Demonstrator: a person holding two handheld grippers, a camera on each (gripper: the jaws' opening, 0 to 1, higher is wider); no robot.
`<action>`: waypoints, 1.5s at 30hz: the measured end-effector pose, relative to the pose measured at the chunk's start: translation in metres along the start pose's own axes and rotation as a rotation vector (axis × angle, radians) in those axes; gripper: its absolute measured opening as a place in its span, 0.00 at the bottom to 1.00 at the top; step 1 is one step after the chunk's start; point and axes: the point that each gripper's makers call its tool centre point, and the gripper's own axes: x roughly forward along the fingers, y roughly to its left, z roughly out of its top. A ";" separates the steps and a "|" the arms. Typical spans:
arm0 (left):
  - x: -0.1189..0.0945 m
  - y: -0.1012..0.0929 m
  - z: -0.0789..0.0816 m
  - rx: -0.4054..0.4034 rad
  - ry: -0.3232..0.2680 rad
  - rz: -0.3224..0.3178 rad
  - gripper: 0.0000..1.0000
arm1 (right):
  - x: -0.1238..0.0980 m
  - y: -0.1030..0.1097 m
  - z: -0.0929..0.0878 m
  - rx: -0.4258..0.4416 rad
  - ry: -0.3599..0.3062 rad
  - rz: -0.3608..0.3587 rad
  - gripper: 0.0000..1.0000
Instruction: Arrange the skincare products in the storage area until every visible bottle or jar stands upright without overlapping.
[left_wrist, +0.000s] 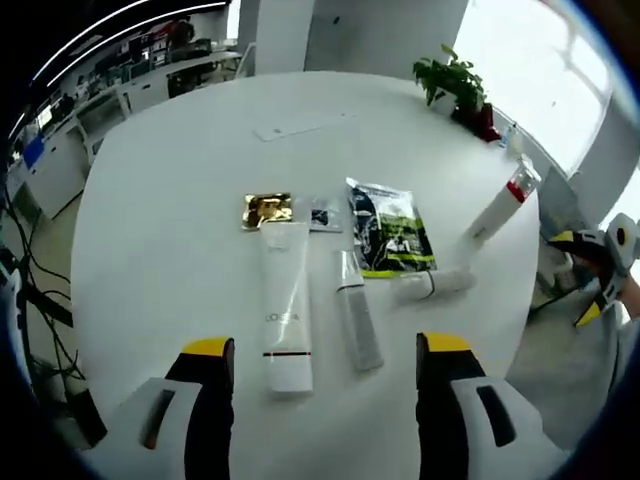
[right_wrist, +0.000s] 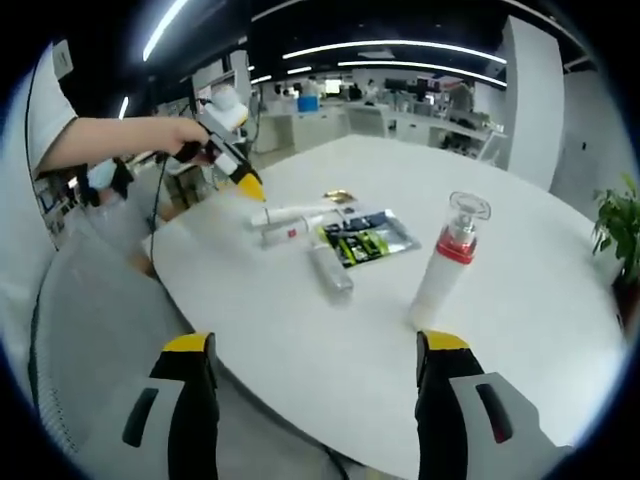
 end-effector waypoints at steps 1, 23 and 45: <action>0.005 0.003 0.001 0.000 0.006 0.002 0.67 | 0.000 0.000 0.000 -0.002 0.002 -0.002 0.82; 0.069 0.038 0.022 0.038 0.170 0.051 0.61 | 0.002 -0.001 -0.005 0.019 0.026 0.002 0.82; 0.094 0.045 0.011 0.105 0.333 0.117 0.53 | 0.003 -0.002 -0.008 0.007 0.046 -0.007 0.82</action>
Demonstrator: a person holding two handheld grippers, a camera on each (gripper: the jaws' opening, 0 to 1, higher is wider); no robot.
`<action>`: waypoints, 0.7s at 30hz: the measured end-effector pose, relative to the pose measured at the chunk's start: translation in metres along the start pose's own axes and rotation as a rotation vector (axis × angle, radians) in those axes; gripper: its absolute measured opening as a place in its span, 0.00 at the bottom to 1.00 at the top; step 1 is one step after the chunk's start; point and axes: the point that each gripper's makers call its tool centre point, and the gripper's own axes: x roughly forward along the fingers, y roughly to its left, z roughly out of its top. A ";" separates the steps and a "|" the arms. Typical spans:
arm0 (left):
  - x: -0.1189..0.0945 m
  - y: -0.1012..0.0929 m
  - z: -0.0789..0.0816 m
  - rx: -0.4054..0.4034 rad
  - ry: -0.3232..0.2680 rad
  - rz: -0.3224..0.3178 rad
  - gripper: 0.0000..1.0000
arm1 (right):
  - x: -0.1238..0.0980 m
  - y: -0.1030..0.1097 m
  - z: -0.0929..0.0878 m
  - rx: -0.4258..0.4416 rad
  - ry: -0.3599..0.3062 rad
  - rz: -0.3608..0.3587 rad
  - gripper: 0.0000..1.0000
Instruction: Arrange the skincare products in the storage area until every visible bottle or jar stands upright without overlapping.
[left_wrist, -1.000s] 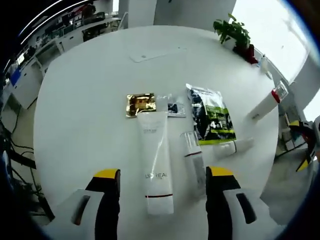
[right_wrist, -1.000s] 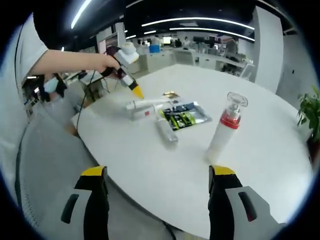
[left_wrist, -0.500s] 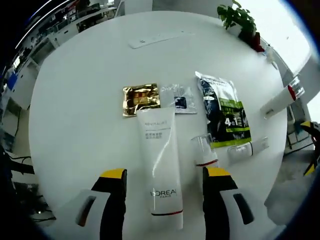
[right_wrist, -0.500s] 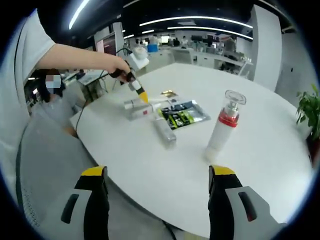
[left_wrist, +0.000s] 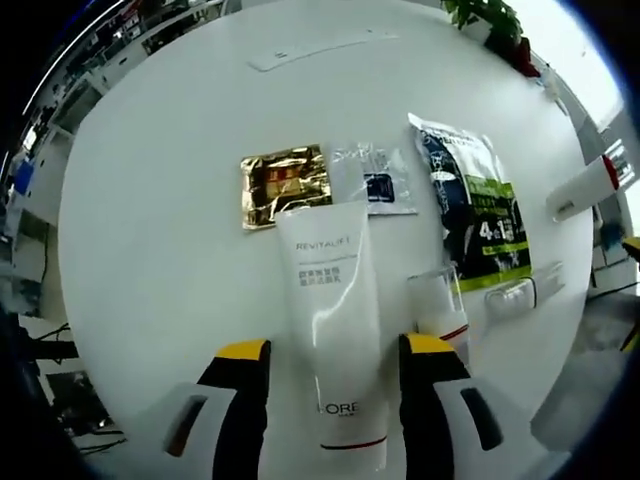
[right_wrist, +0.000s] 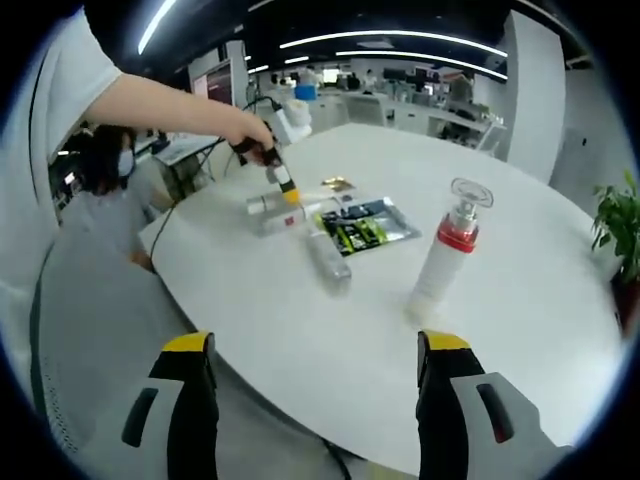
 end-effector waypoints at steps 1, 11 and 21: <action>0.000 0.000 0.000 0.011 0.006 0.007 0.52 | 0.000 0.000 0.000 0.000 0.000 0.000 0.82; -0.004 -0.008 -0.001 0.055 0.032 0.015 0.37 | 0.000 0.000 -0.001 -0.006 0.009 -0.002 0.82; -0.010 -0.005 0.000 -0.014 -0.007 0.012 0.33 | 0.000 0.000 -0.001 -0.008 0.008 -0.002 0.82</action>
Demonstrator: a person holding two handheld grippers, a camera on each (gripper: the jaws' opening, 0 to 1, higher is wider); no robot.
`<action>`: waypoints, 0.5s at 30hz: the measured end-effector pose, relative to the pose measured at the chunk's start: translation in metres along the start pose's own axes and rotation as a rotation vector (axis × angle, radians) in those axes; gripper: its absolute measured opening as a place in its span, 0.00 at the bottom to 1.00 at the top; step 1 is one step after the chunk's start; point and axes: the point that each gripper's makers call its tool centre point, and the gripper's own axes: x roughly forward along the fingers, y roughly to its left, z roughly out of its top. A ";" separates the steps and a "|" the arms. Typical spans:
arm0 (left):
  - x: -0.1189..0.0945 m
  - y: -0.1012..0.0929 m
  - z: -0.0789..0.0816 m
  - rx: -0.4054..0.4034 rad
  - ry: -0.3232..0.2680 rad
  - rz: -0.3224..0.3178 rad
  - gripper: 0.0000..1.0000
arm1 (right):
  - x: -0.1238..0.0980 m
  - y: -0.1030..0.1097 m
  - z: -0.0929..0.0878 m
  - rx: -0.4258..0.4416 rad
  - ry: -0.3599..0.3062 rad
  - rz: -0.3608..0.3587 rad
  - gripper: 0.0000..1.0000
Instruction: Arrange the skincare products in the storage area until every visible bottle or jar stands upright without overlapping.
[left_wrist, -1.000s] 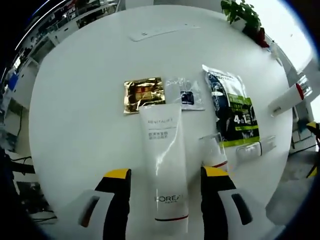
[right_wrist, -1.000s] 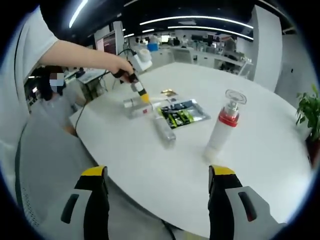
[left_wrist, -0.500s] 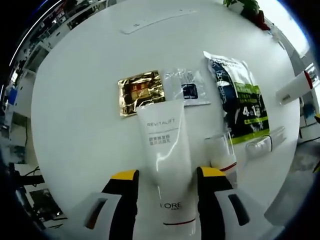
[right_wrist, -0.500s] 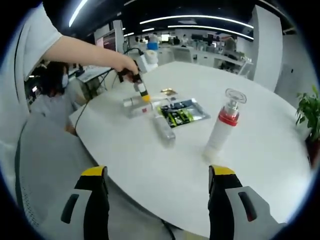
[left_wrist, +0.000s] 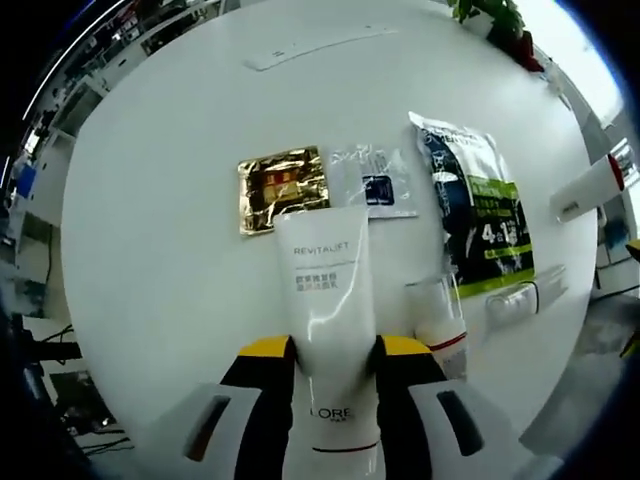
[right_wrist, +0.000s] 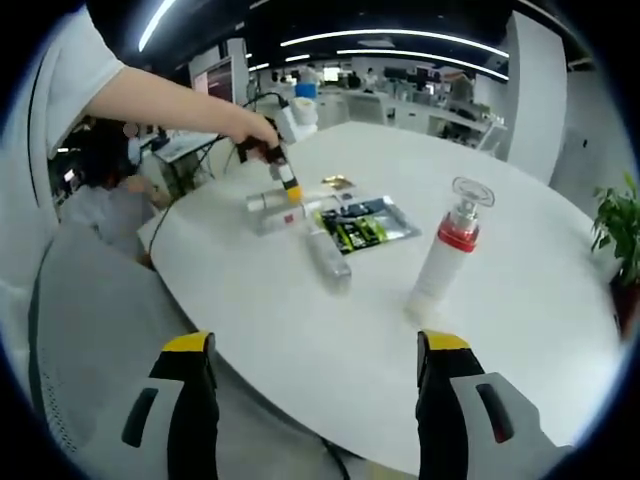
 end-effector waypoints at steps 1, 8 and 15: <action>0.000 0.000 0.000 -0.004 -0.006 0.002 0.33 | 0.000 0.000 0.000 0.000 -0.001 0.000 0.82; -0.011 -0.001 0.002 -0.011 -0.036 0.001 0.33 | 0.000 0.000 0.000 -0.003 -0.002 0.003 0.82; -0.017 -0.002 0.005 -0.011 -0.078 0.002 0.32 | 0.000 0.002 0.000 -0.011 -0.001 0.009 0.82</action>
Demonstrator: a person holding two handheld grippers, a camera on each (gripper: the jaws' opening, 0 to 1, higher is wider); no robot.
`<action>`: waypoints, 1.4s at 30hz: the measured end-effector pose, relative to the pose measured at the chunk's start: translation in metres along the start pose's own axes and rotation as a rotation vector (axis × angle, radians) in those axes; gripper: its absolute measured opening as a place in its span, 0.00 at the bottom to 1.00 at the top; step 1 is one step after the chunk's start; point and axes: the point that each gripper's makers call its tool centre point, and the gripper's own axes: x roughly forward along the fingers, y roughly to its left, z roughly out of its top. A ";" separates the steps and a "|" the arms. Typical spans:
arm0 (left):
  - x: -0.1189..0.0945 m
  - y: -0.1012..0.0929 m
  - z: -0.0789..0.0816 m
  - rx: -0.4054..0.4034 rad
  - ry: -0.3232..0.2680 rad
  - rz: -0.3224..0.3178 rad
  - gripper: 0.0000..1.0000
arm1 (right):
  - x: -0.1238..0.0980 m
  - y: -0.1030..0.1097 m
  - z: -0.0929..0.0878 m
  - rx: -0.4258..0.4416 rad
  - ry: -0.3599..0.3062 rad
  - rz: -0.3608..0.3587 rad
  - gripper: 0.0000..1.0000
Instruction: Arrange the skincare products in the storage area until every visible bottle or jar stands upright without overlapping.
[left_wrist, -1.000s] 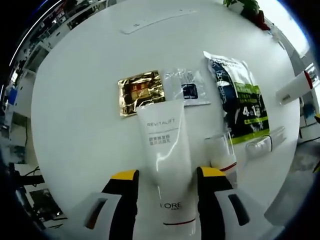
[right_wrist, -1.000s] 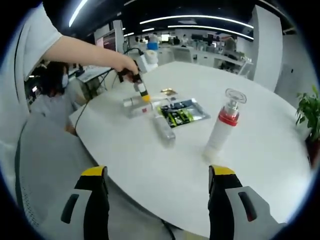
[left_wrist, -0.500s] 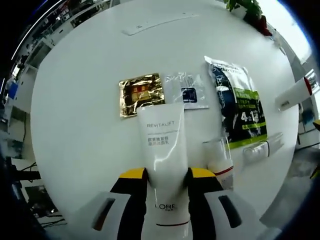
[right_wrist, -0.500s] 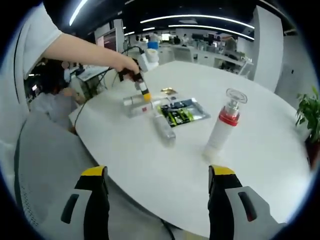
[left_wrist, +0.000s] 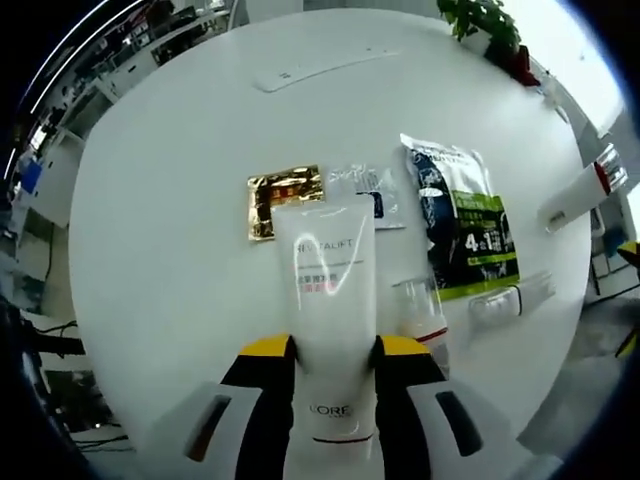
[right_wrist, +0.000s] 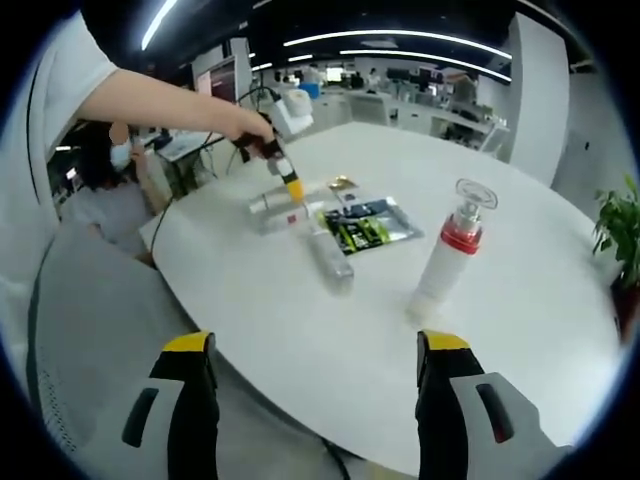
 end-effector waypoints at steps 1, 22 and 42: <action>-0.002 0.000 0.001 0.000 -0.009 -0.001 0.32 | 0.000 0.000 0.000 -0.001 -0.001 0.001 0.82; -0.057 -0.009 -0.001 0.027 -0.179 0.017 0.32 | -0.001 0.006 0.005 -0.033 -0.024 0.025 0.80; -0.115 -0.057 -0.013 0.037 -0.300 -0.001 0.32 | -0.004 -0.002 0.010 -0.048 -0.055 -0.015 0.77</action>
